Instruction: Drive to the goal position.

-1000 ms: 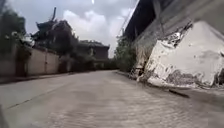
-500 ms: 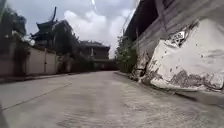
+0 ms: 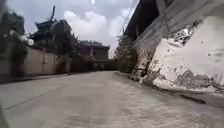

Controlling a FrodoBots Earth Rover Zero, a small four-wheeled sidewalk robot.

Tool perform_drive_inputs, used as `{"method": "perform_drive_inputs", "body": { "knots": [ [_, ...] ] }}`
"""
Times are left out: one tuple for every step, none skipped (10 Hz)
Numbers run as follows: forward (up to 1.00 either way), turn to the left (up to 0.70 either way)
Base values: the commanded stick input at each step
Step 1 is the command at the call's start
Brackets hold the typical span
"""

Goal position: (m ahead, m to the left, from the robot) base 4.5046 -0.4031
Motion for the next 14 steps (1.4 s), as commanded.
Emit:
{"method": "perform_drive_inputs", "body": {
  "knots": [
    [0.50,-0.49],
    [0.50,-0.27],
    [0.50,0.00],
    [0.50,0.01],
    [0.50,0.01],
    [0.50,0.01],
    [0.50,0.01],
    [0.50,0.01],
    [0.50,0.01],
    [0.50,0.01],
    [0.50,0.01],
    [0.50,0.01],
    [0.50,0.01],
    [0.50,0.01]
  ]
}}
